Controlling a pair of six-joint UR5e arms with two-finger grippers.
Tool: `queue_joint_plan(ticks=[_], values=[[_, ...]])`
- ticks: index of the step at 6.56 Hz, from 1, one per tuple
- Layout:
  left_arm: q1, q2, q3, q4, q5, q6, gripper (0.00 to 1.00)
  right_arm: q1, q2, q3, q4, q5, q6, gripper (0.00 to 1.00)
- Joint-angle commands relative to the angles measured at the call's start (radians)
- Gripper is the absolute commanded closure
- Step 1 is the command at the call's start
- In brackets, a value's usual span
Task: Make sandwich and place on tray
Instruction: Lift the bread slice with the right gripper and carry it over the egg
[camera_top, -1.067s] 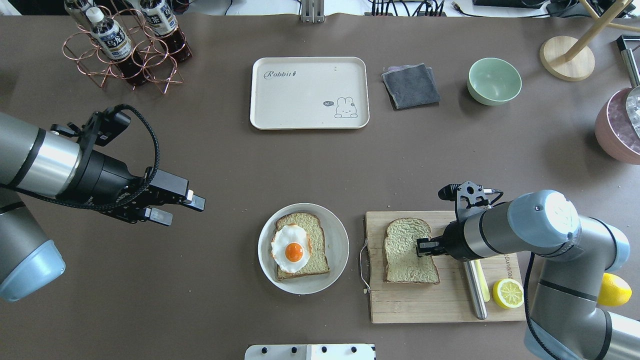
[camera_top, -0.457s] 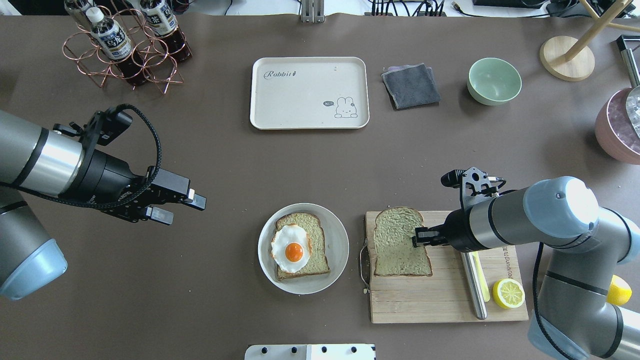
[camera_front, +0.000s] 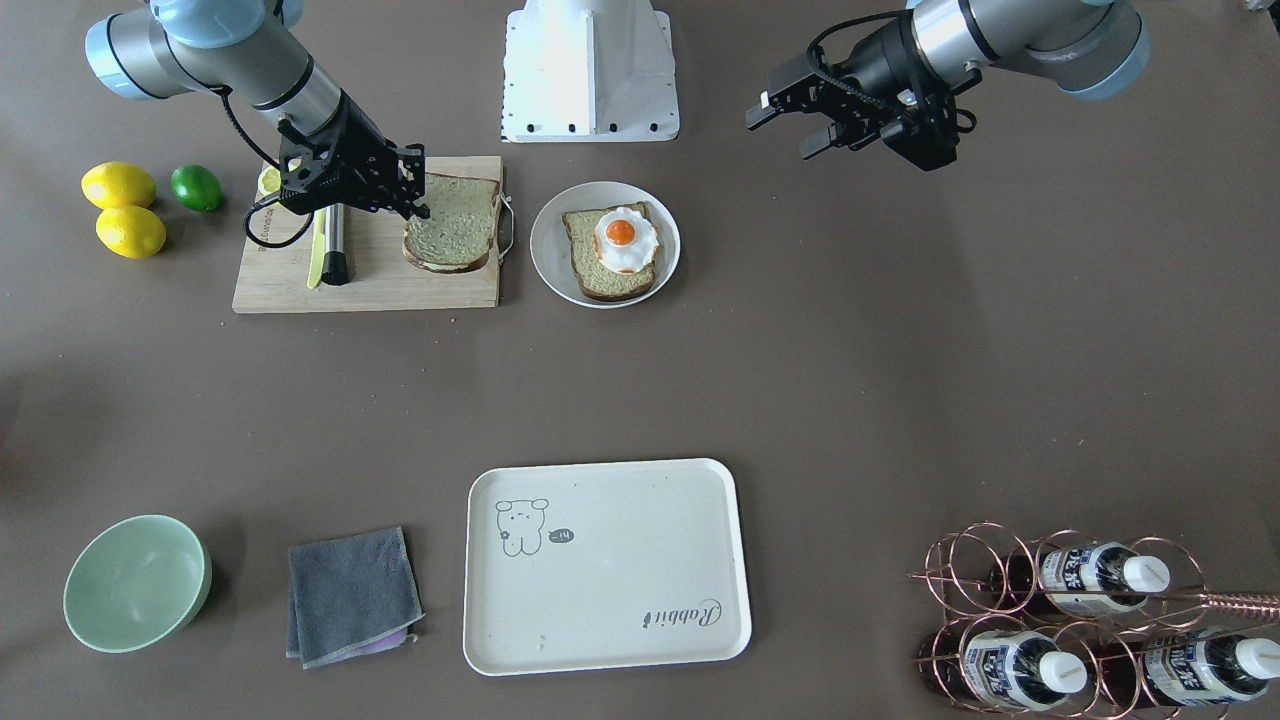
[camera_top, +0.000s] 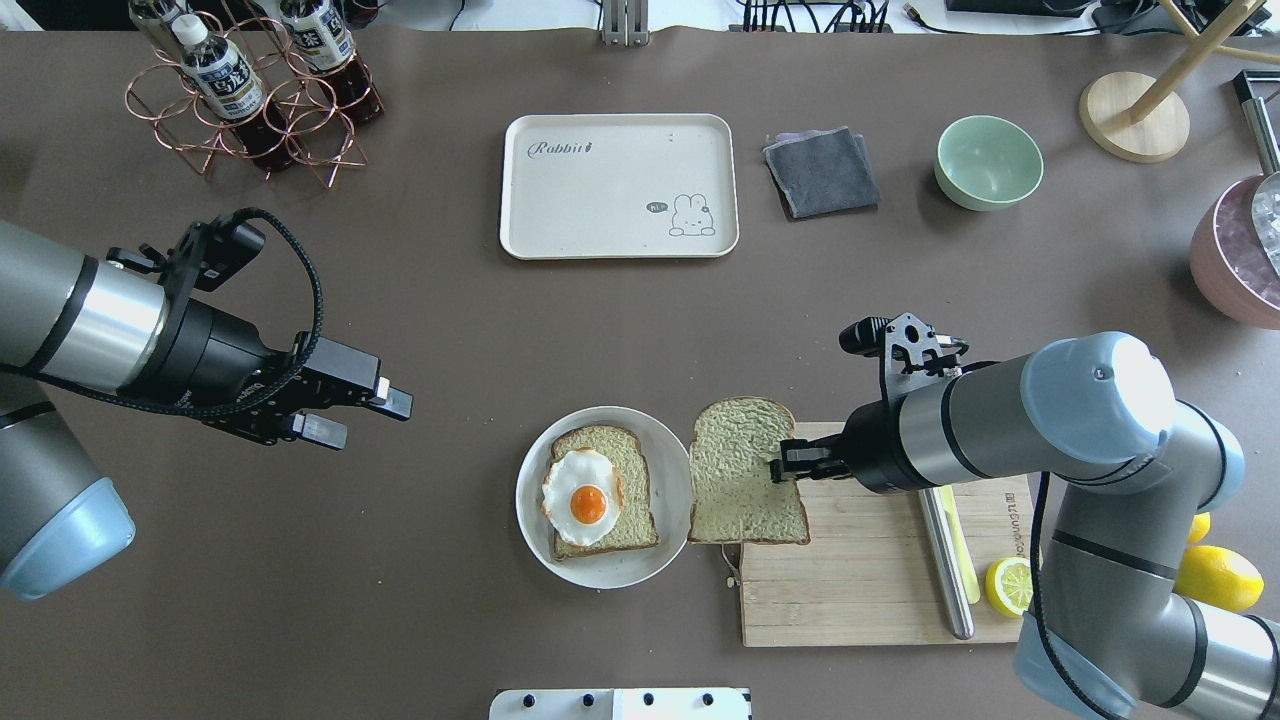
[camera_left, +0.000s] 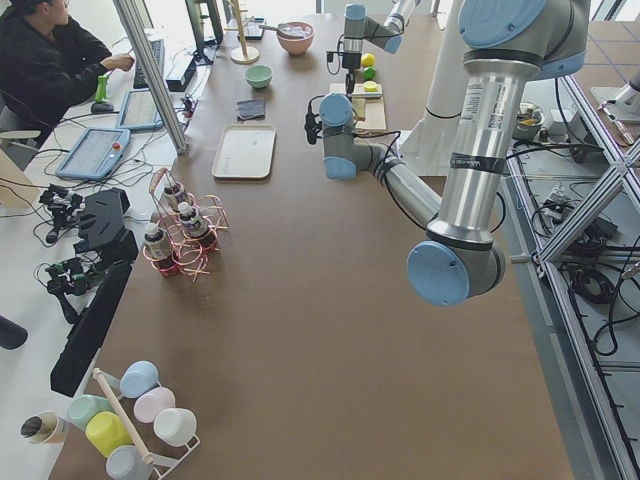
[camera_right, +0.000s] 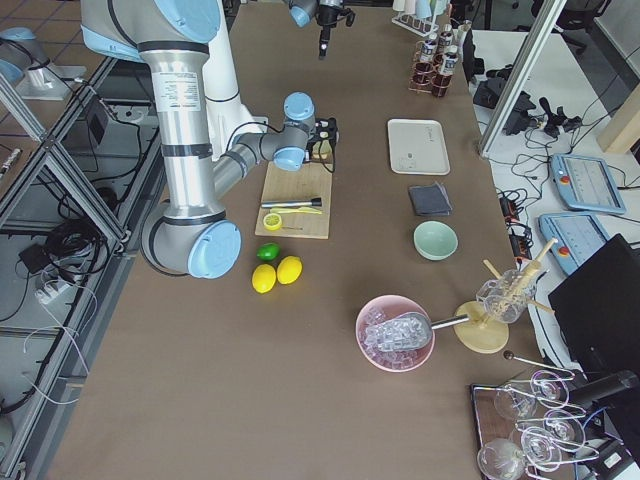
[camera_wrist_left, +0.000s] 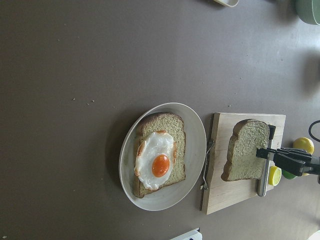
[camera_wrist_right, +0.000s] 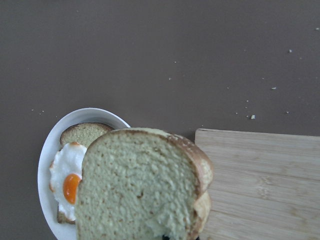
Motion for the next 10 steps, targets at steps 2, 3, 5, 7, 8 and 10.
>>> queue_joint_plan(ticks=[2,3,5,7,8,10], values=[[0.000,0.001,0.003,0.000,0.002,0.000,0.02,-0.085,0.155,-0.095,-0.013,-0.071,0.004,1.00],[0.000,0.000,0.012,0.000,0.002,0.002,0.02,-0.094,0.175,-0.096,-0.042,-0.094,-0.010,1.00],[-0.002,0.000,0.020,0.002,0.002,0.003,0.02,-0.093,0.218,-0.116,-0.087,-0.107,-0.115,1.00],[-0.002,0.006,0.038,0.002,0.002,0.005,0.02,-0.088,0.245,-0.151,-0.088,-0.124,-0.137,1.00],[-0.002,0.009,0.038,0.002,0.002,0.005,0.02,-0.084,0.268,-0.177,-0.088,-0.124,-0.145,1.00],[-0.002,0.010,0.044,0.002,0.002,0.005,0.02,-0.079,0.307,-0.229,-0.087,-0.131,-0.157,1.00]])
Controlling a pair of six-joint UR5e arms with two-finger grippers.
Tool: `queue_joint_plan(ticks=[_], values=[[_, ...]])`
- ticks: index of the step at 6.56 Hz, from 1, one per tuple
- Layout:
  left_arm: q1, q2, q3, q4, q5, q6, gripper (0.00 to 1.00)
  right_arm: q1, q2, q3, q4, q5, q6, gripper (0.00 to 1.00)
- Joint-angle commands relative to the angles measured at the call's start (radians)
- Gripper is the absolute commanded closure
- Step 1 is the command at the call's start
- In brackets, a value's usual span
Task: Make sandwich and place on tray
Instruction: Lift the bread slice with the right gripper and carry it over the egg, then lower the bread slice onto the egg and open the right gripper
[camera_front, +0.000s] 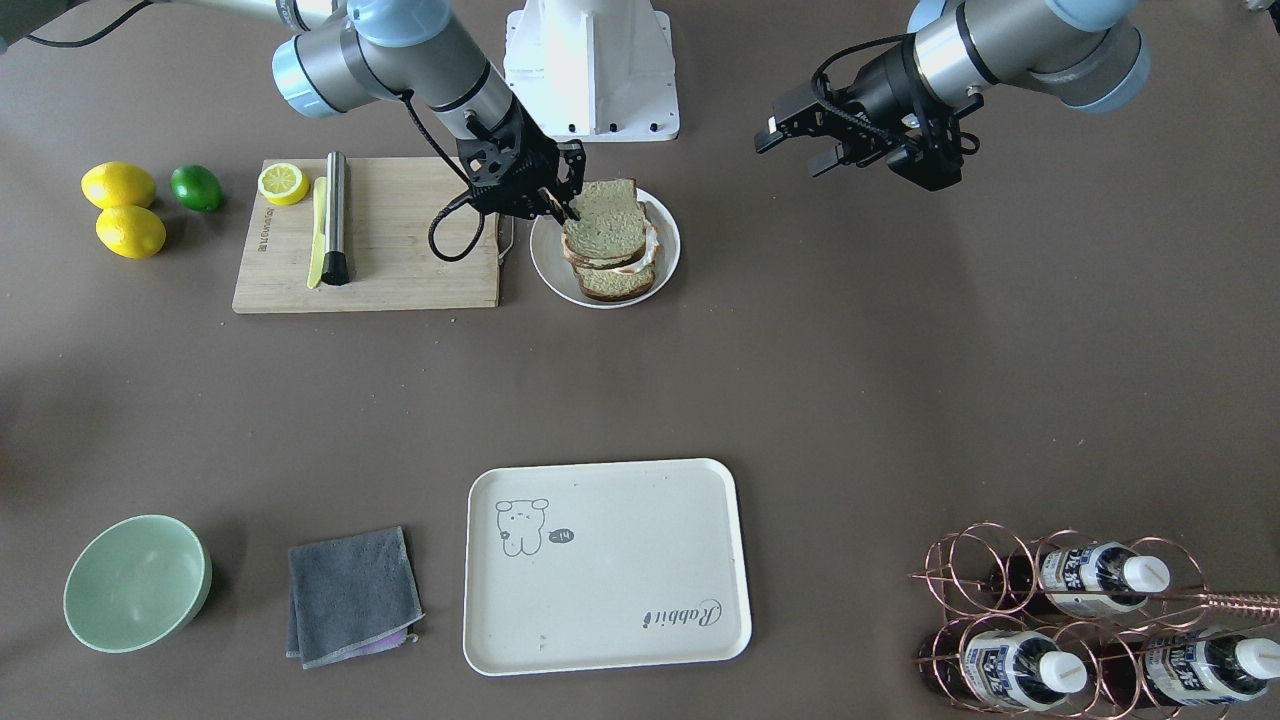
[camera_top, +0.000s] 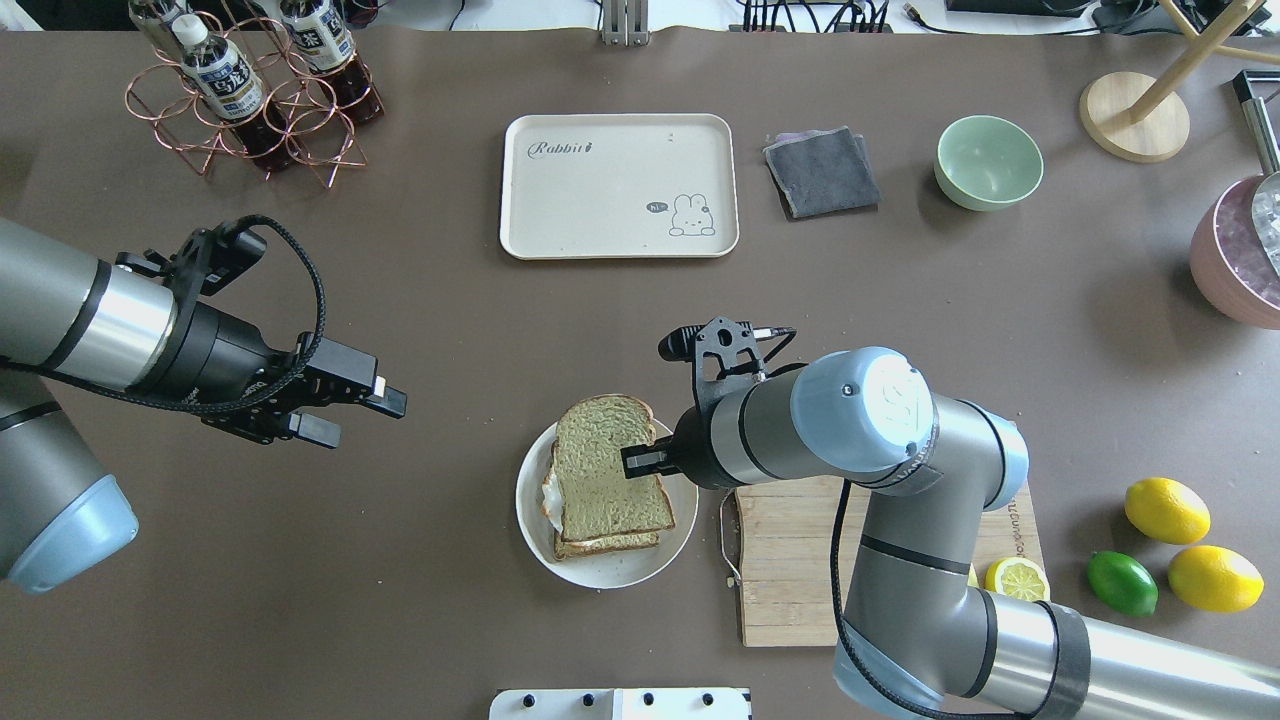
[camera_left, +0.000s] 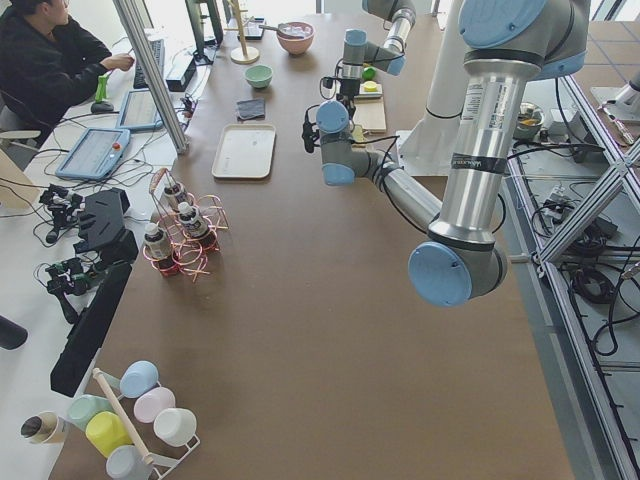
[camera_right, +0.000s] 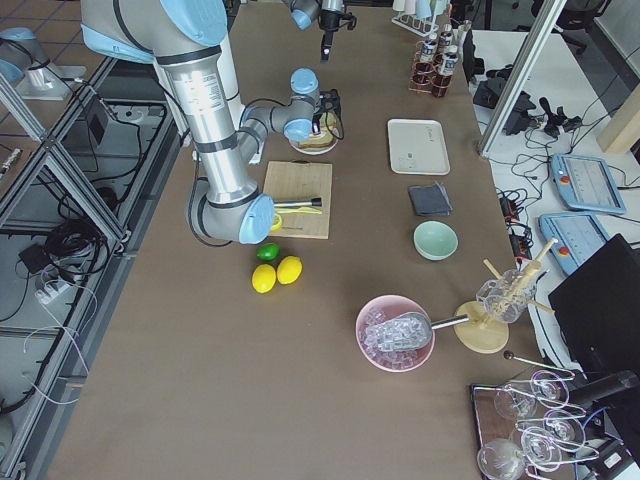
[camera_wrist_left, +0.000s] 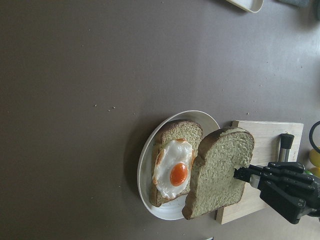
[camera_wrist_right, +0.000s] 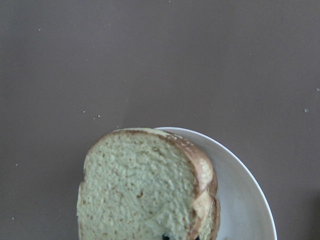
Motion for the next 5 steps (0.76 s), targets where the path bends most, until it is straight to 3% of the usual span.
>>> queue_joint_plan(ticks=[1,5], values=[[0.000,0.001,0.005,0.000,0.000,0.000,0.02,0.002,0.022,-0.061,0.004,-0.007,-0.012,1.00],[-0.002,0.001,0.005,0.000,0.000,-0.001,0.02,-0.007,0.030,-0.089,0.012,-0.009,-0.011,1.00]])
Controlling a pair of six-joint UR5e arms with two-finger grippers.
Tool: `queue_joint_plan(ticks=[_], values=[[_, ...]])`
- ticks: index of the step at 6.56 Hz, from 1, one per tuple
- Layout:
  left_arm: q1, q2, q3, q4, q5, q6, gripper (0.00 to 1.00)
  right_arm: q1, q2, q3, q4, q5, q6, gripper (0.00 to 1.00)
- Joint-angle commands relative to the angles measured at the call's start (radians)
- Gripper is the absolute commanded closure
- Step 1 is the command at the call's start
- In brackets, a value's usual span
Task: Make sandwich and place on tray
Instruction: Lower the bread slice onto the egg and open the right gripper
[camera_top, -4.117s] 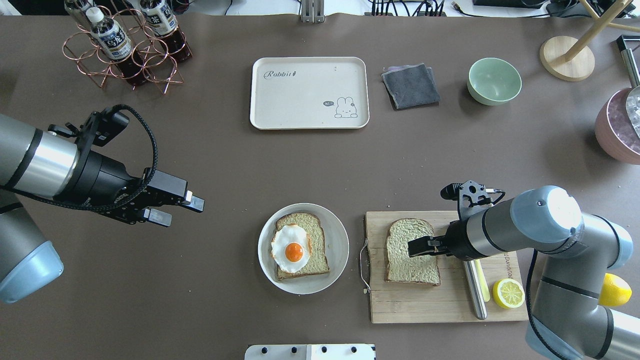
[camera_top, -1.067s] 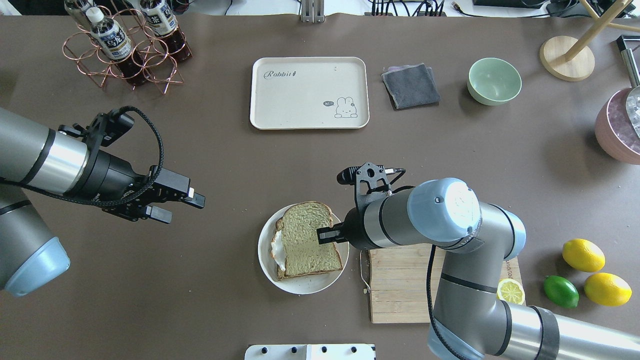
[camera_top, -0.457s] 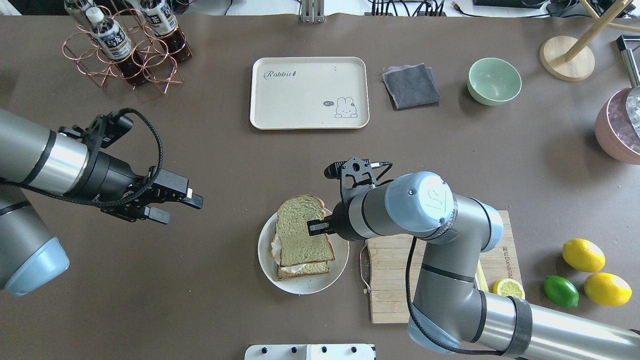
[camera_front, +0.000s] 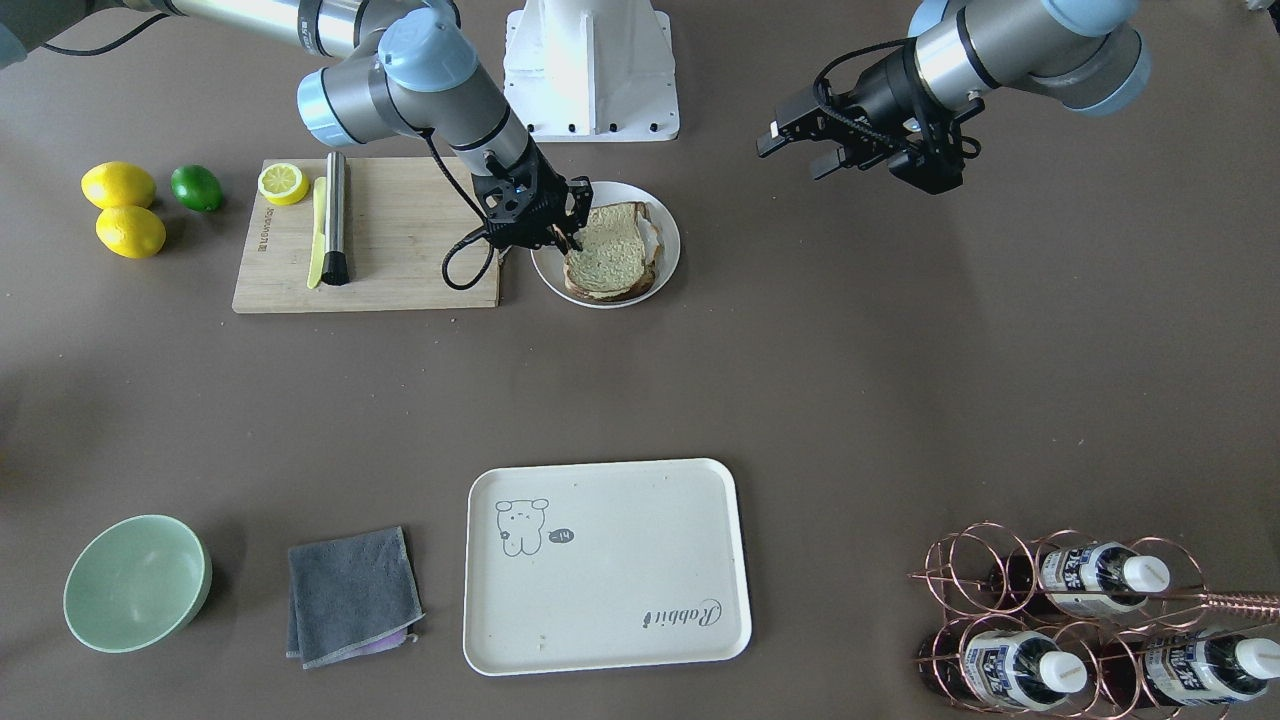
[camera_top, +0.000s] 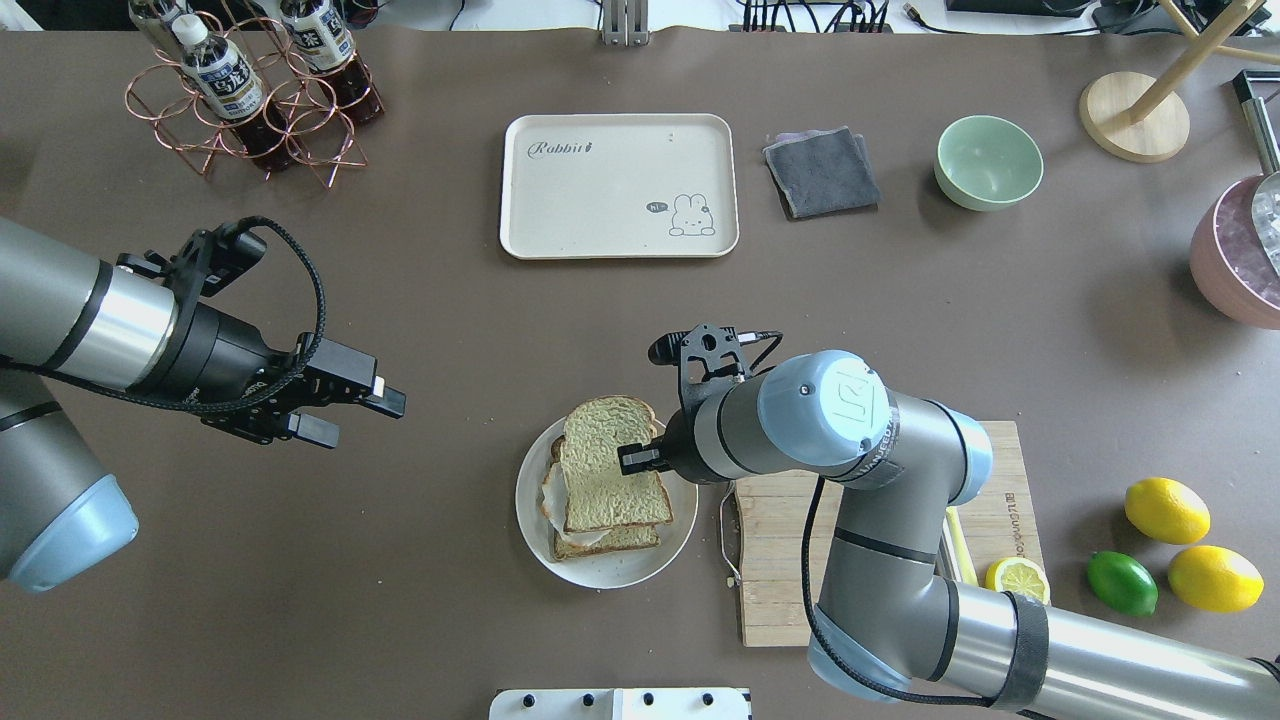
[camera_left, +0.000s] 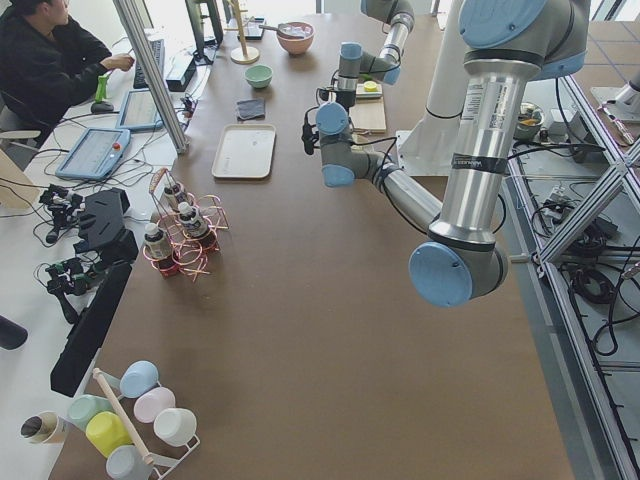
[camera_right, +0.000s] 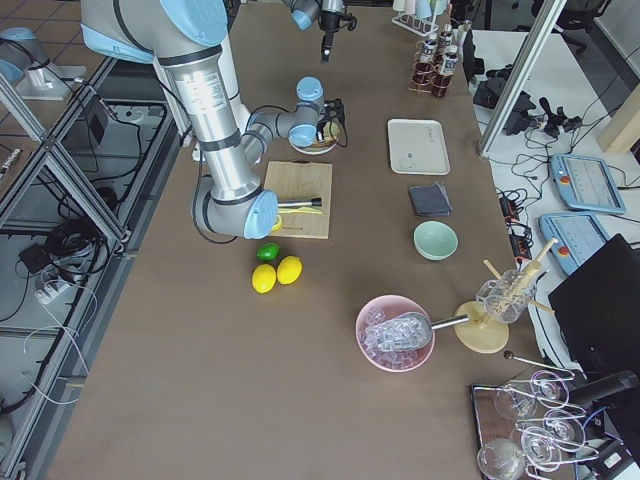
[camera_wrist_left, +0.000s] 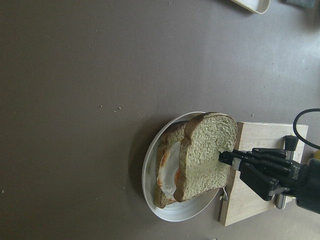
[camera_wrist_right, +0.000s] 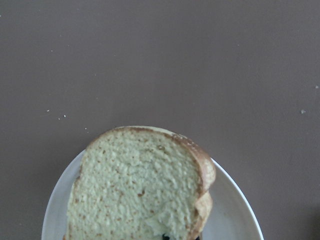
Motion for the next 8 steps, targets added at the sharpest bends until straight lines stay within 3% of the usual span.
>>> queue_joint_plan(ticks=[1,4,5,6,8], values=[[0.000,0.000,0.001,0.000,0.000,0.000,0.02,-0.006,0.007,0.004,0.000,-0.002,0.001,1.00],[-0.001,-0.002,0.007,0.000,0.000,0.000,0.02,-0.018,0.013,-0.003,0.000,-0.011,0.001,1.00],[0.000,-0.002,0.009,0.000,0.006,0.000,0.02,-0.021,0.015,-0.001,0.002,-0.009,0.011,0.46],[-0.001,0.000,0.007,0.000,0.015,-0.001,0.02,-0.025,0.016,0.000,0.000,-0.009,0.017,0.01],[0.000,0.000,0.007,0.000,0.015,-0.001,0.02,-0.020,0.015,0.016,-0.001,-0.009,0.020,0.01]])
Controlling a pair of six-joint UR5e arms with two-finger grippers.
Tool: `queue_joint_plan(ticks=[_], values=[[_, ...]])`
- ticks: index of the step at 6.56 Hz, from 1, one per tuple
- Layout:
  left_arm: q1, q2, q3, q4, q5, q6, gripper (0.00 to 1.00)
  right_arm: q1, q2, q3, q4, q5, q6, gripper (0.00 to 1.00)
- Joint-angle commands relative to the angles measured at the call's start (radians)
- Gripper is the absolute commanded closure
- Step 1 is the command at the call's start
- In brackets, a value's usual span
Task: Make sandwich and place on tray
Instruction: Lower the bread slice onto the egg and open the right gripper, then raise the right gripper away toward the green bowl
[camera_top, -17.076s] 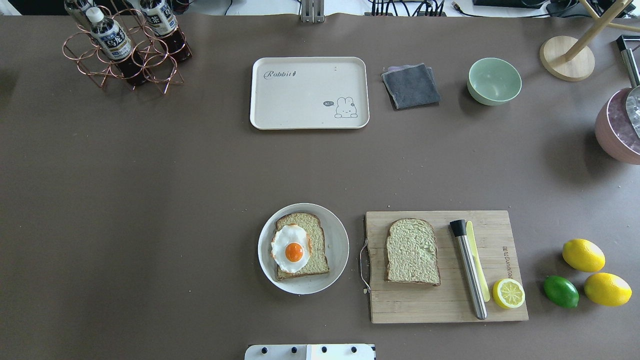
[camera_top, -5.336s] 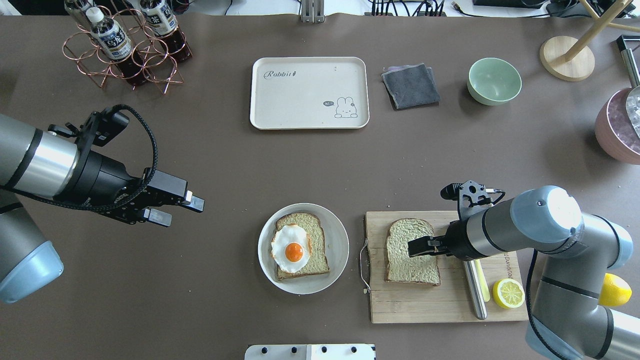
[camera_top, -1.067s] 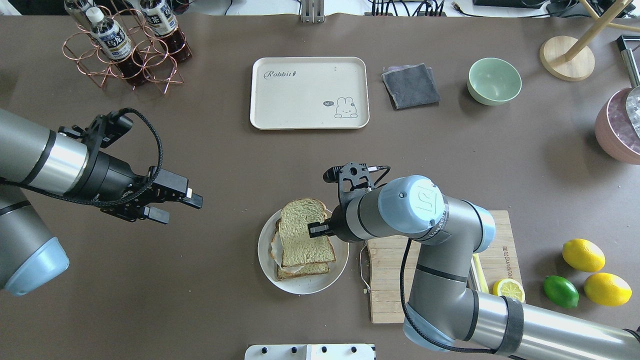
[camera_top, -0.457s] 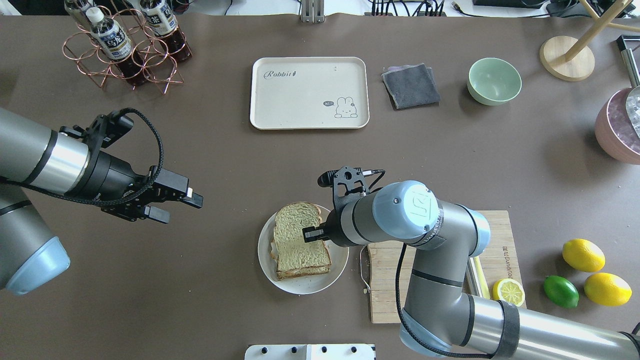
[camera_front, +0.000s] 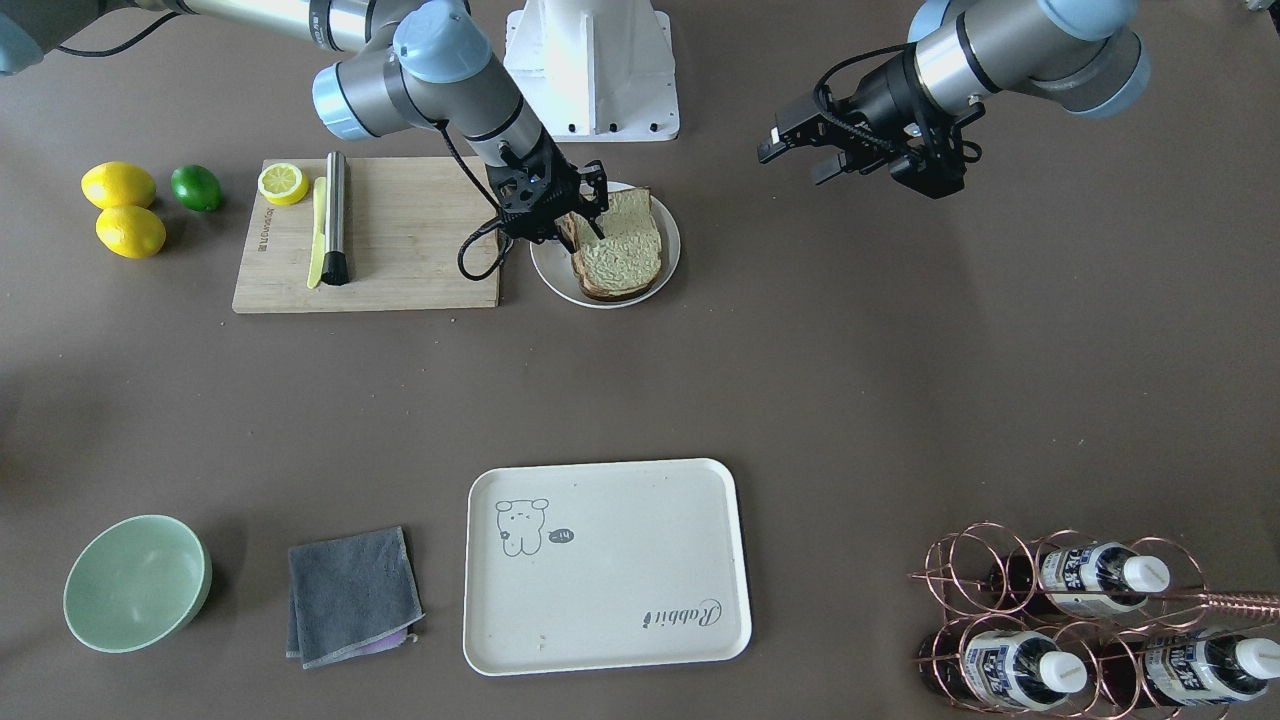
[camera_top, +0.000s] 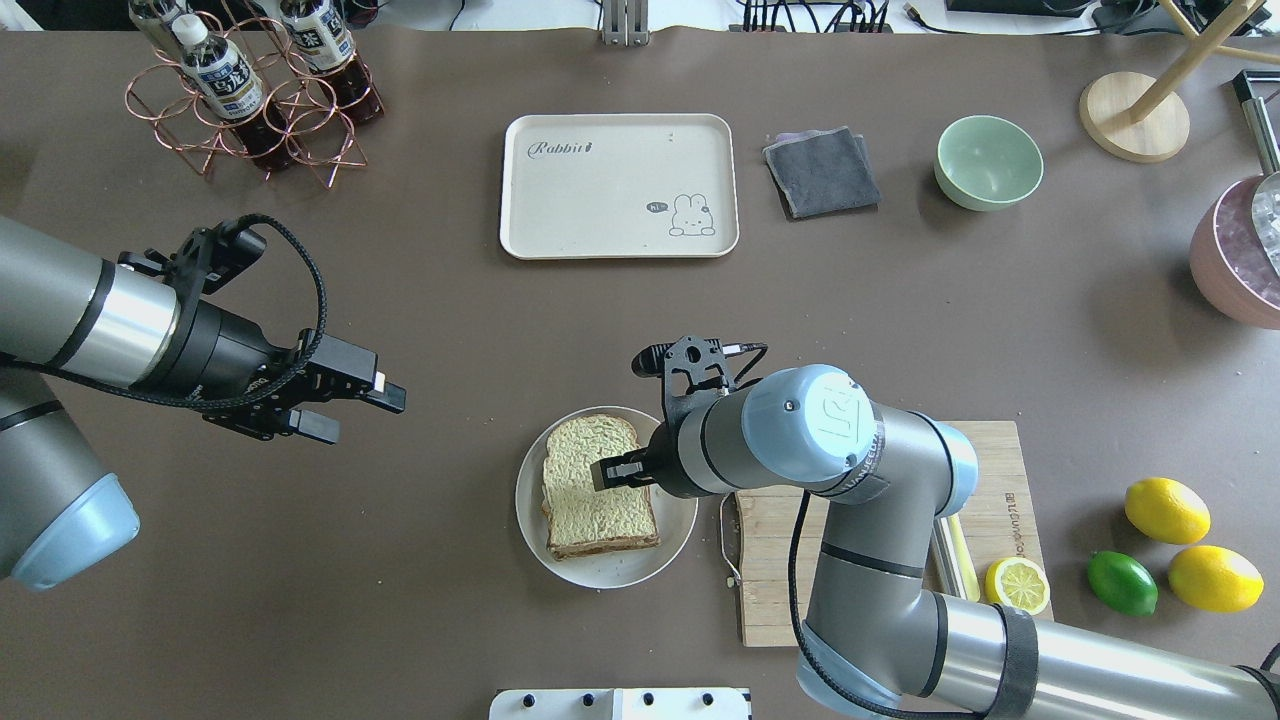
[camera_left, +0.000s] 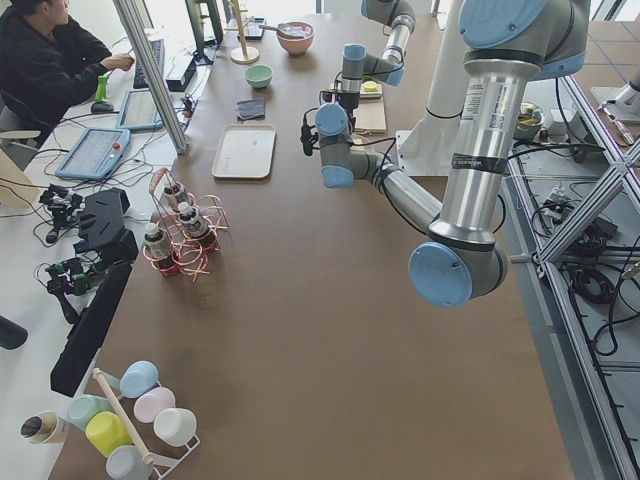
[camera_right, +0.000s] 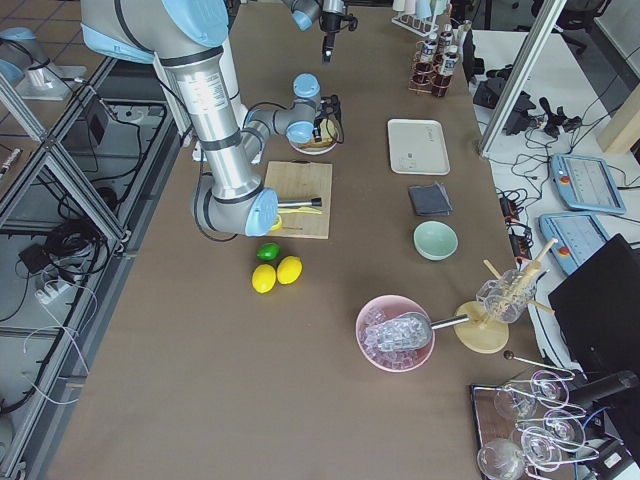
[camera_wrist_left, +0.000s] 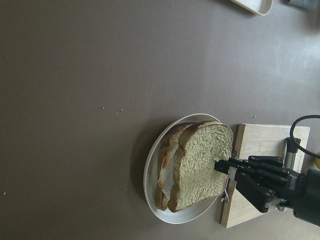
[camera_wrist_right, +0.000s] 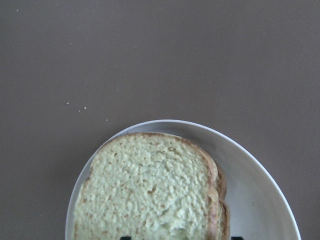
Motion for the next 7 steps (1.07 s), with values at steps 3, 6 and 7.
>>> queue_joint_plan(ticks=[3,6,7], values=[[0.002,-0.004,0.002,0.000,0.016,0.000,0.02,0.048,-0.024,0.085,-0.010,0.026,0.003,0.01],[0.010,-0.011,-0.001,-0.002,0.027,0.004,0.02,0.227,-0.102,0.177,-0.006,0.281,-0.001,0.00],[0.016,-0.009,-0.001,-0.002,0.058,0.006,0.03,0.314,-0.129,0.199,-0.003,0.402,-0.015,0.00]])
